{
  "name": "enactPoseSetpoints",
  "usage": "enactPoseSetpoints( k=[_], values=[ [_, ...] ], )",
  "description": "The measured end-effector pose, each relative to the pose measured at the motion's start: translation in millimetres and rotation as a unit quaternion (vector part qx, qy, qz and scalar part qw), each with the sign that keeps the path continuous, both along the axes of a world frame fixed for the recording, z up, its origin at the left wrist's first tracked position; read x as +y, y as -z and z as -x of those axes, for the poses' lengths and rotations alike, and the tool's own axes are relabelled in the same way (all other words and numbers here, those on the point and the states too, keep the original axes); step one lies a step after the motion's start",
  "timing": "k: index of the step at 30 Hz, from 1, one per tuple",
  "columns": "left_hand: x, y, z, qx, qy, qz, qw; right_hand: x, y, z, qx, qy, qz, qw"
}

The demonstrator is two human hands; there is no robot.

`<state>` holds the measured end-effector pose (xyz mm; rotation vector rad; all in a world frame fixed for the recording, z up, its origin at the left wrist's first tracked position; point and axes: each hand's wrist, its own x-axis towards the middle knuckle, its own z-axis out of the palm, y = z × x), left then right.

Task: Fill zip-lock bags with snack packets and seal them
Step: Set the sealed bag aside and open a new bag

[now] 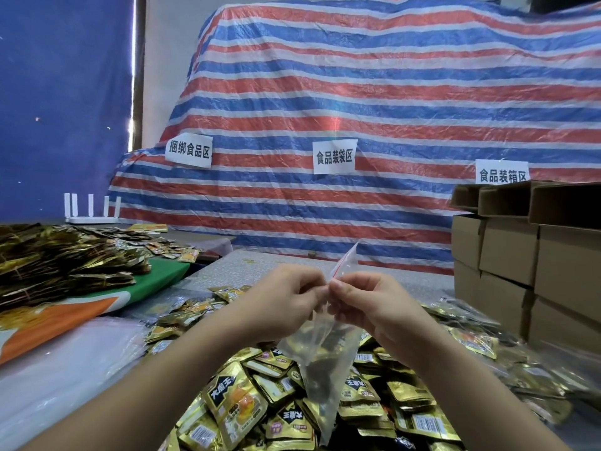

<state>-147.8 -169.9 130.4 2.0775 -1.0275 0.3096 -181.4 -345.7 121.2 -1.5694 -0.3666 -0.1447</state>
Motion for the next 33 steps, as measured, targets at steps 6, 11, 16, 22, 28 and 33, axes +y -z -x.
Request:
enactPoseSetpoints(
  k=[6,11,16,22,28,33],
  values=[
    [-6.2,9.0,-8.2,-0.060,-0.070,0.040,0.995,4.5,-0.8,-3.1,-0.030,0.145,0.076,0.986],
    [17.0,7.5,-34.0,0.005,-0.177,0.133,0.975,-16.2,-2.2,1.3,-0.059,0.334,0.185,0.922],
    [20.9,7.9,-38.6,0.007,-0.208,0.103,0.973,-19.0,-1.6,8.1,-0.078,0.372,0.282,0.881],
    [19.5,-0.7,-22.9,0.015,-0.160,0.038,0.986,-11.6,-6.0,10.4,-0.085,0.363,0.397,0.839],
    [16.4,-11.6,-12.2,-0.032,-0.111,-0.020,0.993,2.4,-31.8,7.8,-0.239,0.348,0.453,0.785],
    [15.1,-16.3,-9.2,-0.074,-0.123,-0.044,0.989,5.6,-59.2,0.4,-0.204,0.351,0.421,0.811]
  ],
)
